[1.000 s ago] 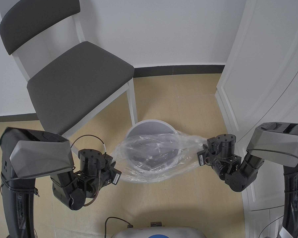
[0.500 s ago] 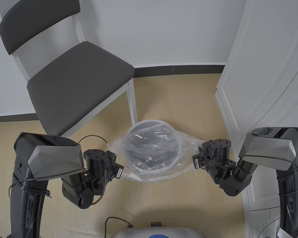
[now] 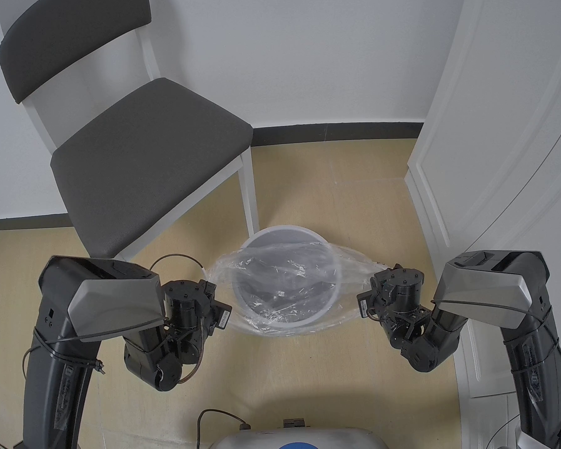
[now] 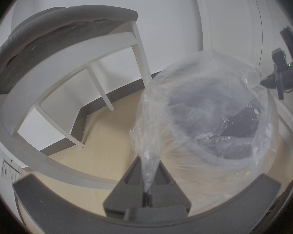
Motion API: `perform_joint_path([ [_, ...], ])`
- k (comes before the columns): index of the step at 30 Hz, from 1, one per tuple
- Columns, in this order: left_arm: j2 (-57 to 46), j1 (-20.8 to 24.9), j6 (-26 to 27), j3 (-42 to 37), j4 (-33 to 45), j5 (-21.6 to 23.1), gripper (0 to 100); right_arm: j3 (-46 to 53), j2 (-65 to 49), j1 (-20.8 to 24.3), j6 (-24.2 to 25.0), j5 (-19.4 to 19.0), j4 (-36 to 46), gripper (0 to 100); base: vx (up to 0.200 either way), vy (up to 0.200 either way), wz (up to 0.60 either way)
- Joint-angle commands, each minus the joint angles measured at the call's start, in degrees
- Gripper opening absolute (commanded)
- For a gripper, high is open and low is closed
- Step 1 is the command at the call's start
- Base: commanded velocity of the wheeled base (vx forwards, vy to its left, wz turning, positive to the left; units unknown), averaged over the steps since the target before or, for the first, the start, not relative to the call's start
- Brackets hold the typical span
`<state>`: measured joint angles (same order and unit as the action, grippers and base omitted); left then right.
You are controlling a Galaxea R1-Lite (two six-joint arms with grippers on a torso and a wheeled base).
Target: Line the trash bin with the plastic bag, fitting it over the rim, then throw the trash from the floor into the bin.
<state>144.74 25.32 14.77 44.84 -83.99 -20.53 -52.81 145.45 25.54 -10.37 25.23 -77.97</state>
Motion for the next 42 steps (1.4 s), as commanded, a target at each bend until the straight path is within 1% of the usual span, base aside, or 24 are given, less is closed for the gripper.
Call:
perform_joint_path([
  [1, -4.20, -0.45, -0.19, -1.86, -0.03, 0.31, 0, 0.43, -0.78, -0.67, -0.08, -0.10, 0.01, 0, 0.000, 0.000, 0.00],
  [2, -6.22, -0.45, -0.45, -2.83, -0.03, 1.19, 0, 1.39, -1.83, -0.93, -0.26, -0.10, 0.10, 0, 0.000, 0.000, 0.00],
  [3, -7.10, -0.45, -0.54, -3.44, -0.03, 1.63, 0, 1.83, -2.45, -0.93, -0.52, -0.19, 0.10, 100, 0.000, 0.000, 0.00],
  [5, -8.16, -0.45, -0.71, -4.32, -0.12, 2.95, 0, 2.36, -3.41, -0.93, -0.88, -0.19, 0.01, 100, 0.000, 0.000, 0.00],
  [7, -7.98, -0.45, -2.29, -4.32, -0.29, 5.32, 0, 4.12, -4.91, -1.02, -0.88, -0.27, 0.01, 100, 0.000, 0.000, 0.00],
  [9, -7.81, -0.45, -3.70, -4.32, -0.47, 7.08, 0, 7.28, -6.67, -1.46, -1.32, -1.50, 0.01, 100, 0.000, 0.000, 0.00],
  [11, -7.45, -0.71, -5.11, -4.32, -0.47, 9.28, 0, 12.29, -10.09, -1.90, -3.16, -7.22, -0.08, 100, 0.000, 0.000, 0.00],
  [12, -7.45, -0.89, -5.11, -4.41, -0.47, 9.81, 0, 13.61, -11.15, -2.25, -3.78, -8.89, -0.08, 100, 0.000, 0.000, 0.00],
  [13, -7.28, -1.06, -5.11, -4.41, -0.47, 10.25, 0, 15.37, -12.56, -2.78, -4.57, -10.82, -0.08, 100, 0.000, 0.000, 0.00],
  [15, -7.10, -1.15, -5.11, -4.32, -0.47, 10.33, 0, 16.95, -14.31, -3.48, -5.45, -12.40, -0.08, 100, 0.000, 0.000, 0.00],
  [21, -5.43, -1.06, -4.84, -3.88, -0.38, 9.98, 0, 18.97, -18.44, -4.97, -5.89, -14.34, -0.08, 100, 0.000, 0.000, 0.00],
  [22, -4.99, -1.06, -4.67, -3.79, -0.29, 9.89, 100, 19.06, -18.88, -4.97, -5.89, -14.42, 0.01, 100, 0.000, 0.000, 0.00],
  [29, -4.82, -1.15, -4.67, -4.06, -0.47, 9.81, 100, 18.97, -19.50, -4.09, -5.71, -14.16, -0.87, 100, 0.000, 0.000, 0.00],
  [30, -6.49, -1.85, -4.58, -5.29, -0.38, 10.16, 100, 18.36, -17.65, -3.22, -5.62, -13.90, -5.79, 100, 0.000, 0.000, 0.00],
  [31, -6.84, -2.03, -4.49, -5.73, -0.21, 10.25, 100, 18.36, -17.30, -3.13, -5.62, -13.90, -6.67, 100, 0.000, 0.000, 0.00],
  [32, -8.33, -2.38, -4.40, -7.40, 0.41, 10.42, 100, 18.62, -16.42, -2.95, -5.80, -13.90, -9.22, 100, 0.000, 0.000, 0.00],
  [33, -8.68, -2.47, -4.32, -7.75, 0.58, 10.42, 100, 18.71, -16.33, -2.95, -5.80, -13.90, -9.57, 100, 0.000, 0.000, 0.00],
  [36, -13.87, -3.70, -2.47, -12.23, 4.10, 13.06, 100, 20.11, -16.77, -2.16, -6.41, -13.90, -10.80, 100, 0.000, 0.000, 0.00],
  [37, -14.13, -3.70, -2.38, -12.41, 4.28, 13.23, 100, 20.20, -16.77, -2.16, -6.41, -13.90, -10.80, 100, 0.000, 0.000, 0.00],
  [39, -18.70, -4.93, -0.45, -15.92, 7.53, 15.61, 100, 20.64, -17.39, -1.46, -6.33, -13.90, -11.06, 100, 0.000, 0.000, 0.00],
  [42, -22.57, -5.81, 0.87, -18.21, 9.81, 18.51, 100, 20.11, -16.51, -0.58, -6.15, -14.07, -11.15, 100, 0.000, 0.000, 0.00],
])
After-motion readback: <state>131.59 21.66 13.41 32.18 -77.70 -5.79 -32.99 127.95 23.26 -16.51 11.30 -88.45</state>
